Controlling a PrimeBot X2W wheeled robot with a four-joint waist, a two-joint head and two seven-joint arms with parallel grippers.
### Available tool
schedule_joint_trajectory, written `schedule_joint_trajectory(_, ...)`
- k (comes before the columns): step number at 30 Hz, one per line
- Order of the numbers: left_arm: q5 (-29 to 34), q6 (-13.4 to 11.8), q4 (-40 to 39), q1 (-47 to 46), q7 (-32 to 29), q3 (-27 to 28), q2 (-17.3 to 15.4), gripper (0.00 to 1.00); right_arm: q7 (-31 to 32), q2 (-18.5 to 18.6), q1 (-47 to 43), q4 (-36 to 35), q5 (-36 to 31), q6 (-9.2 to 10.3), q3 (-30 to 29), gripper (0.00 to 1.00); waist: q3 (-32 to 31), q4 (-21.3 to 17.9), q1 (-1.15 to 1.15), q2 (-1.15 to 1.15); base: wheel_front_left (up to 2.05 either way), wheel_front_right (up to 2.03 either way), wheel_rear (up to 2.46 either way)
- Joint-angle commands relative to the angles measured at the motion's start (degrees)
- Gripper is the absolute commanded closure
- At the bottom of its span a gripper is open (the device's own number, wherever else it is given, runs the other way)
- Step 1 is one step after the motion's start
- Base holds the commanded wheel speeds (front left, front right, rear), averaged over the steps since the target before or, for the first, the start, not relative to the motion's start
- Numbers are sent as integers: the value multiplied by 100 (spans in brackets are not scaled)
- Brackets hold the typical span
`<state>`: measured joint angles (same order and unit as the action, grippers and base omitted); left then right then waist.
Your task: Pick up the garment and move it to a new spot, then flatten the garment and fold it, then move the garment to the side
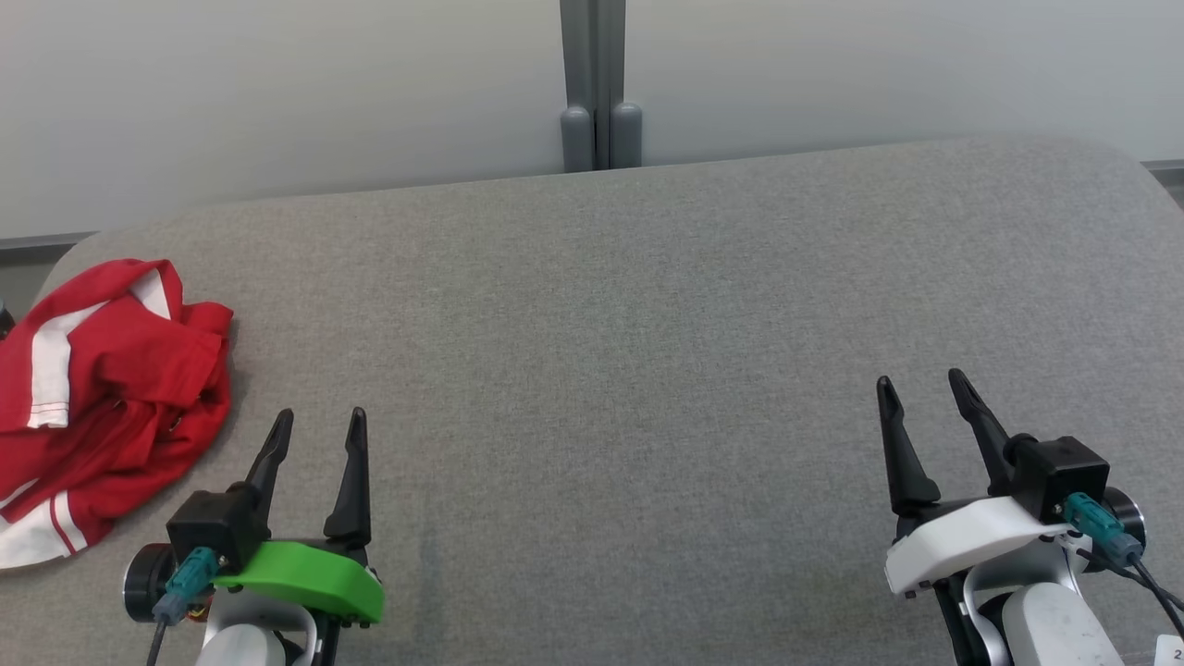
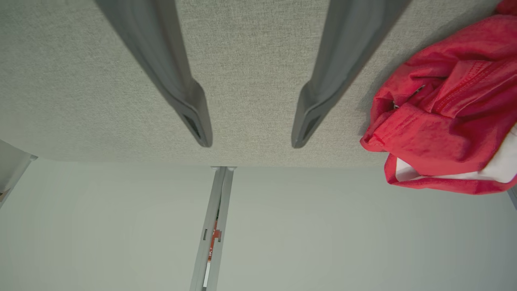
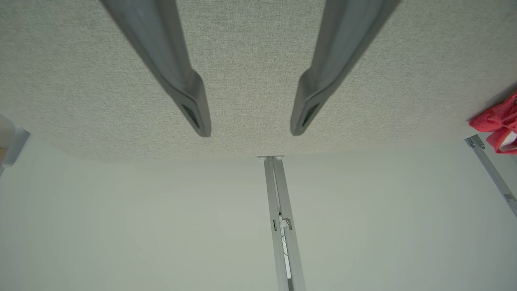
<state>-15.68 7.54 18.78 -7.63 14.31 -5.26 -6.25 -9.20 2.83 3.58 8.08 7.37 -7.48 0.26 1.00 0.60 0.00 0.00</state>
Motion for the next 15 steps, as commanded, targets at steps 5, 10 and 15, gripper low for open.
schedule_joint_trajectory(5,257,-10,67,-106,101,34,-14,0,-83,13,-71,-22,-153,-2,3,0,19,7,0,0,0,0,0)
schedule_joint_trajectory(10,181,-10,105,-112,86,73,25,0,-103,13,-71,7,-59,-2,3,0,24,16,0,0,0,0,0)
schedule_joint_trajectory(15,192,-10,138,-134,86,103,50,0,-88,13,-63,-8,-18,-1,-17,0,40,38,0,0,0,0,0)
